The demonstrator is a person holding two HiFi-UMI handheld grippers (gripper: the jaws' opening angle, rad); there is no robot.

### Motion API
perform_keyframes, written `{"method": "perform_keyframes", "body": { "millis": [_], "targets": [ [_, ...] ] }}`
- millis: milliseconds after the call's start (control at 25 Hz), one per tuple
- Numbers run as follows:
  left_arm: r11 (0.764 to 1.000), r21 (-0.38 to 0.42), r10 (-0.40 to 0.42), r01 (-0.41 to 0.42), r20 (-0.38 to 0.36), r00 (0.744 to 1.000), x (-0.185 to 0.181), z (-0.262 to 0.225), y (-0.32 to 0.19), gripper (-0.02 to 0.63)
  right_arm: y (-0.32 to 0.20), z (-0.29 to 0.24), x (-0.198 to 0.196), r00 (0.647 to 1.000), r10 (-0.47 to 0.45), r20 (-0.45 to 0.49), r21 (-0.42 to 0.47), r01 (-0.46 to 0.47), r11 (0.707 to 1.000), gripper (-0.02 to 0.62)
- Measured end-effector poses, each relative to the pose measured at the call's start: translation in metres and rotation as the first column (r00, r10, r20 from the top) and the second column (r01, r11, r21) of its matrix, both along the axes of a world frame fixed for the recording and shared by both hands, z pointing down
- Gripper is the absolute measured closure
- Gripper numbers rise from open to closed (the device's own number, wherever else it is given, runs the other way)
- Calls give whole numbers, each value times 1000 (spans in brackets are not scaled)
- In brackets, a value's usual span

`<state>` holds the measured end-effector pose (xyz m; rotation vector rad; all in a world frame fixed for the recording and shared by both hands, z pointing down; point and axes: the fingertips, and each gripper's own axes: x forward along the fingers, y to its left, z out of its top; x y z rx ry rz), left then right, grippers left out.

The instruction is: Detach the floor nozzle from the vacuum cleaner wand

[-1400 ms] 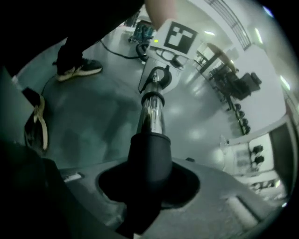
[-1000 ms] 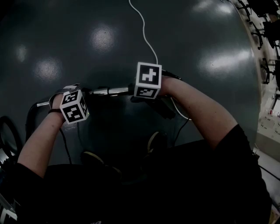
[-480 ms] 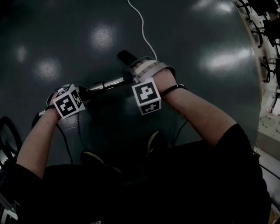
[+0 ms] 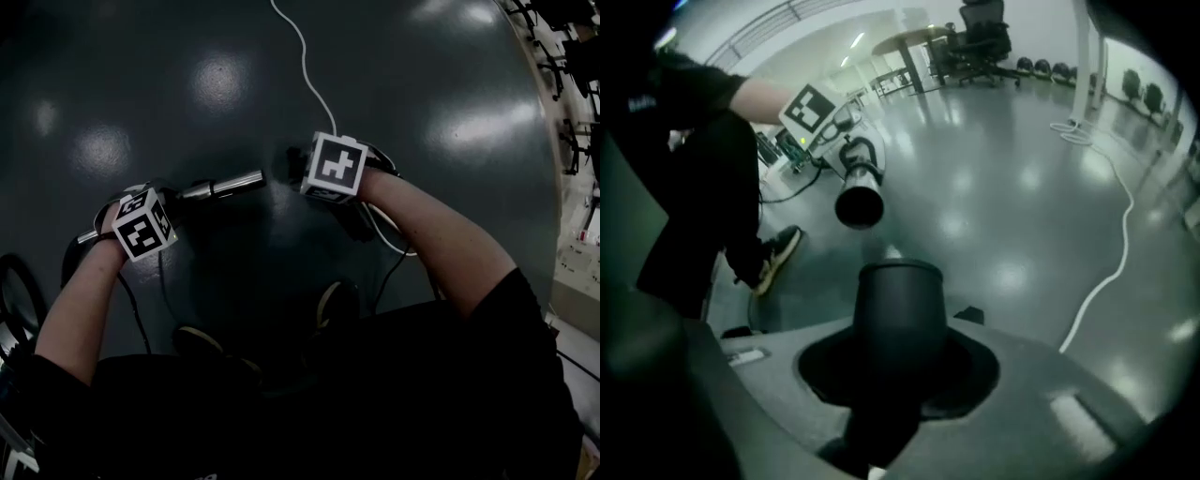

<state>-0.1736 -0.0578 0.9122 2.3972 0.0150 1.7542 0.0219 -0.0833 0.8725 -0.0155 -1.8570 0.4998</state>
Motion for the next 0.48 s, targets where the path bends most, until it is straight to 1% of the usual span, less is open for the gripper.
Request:
{"method": "perform_keyframes", "body": {
  "millis": [80,160,240,280,360,480],
  "targets": [
    [1000,0,6,-6,7,1000,2,5,1,466,-11,13,10,998,-44,-37,131,49,990,494],
    [1000,14,1,-2,31,1000,3,14,1,466,-14,25,10,991,-116,-61,255,127,959,494],
    [999,40,-2,-1,69,998,3,28,1,466,-9,41,9,982,-164,-92,347,186,919,494],
    [999,50,3,-7,92,996,1,36,2,466,-6,51,10,975,-183,-124,382,217,898,494],
    [998,50,25,-32,142,990,-3,51,8,466,1,70,13,951,-232,-205,429,301,852,494],
    [997,37,64,-72,194,979,-7,68,22,465,9,88,21,904,-302,-302,466,416,781,492]
  ]
}}
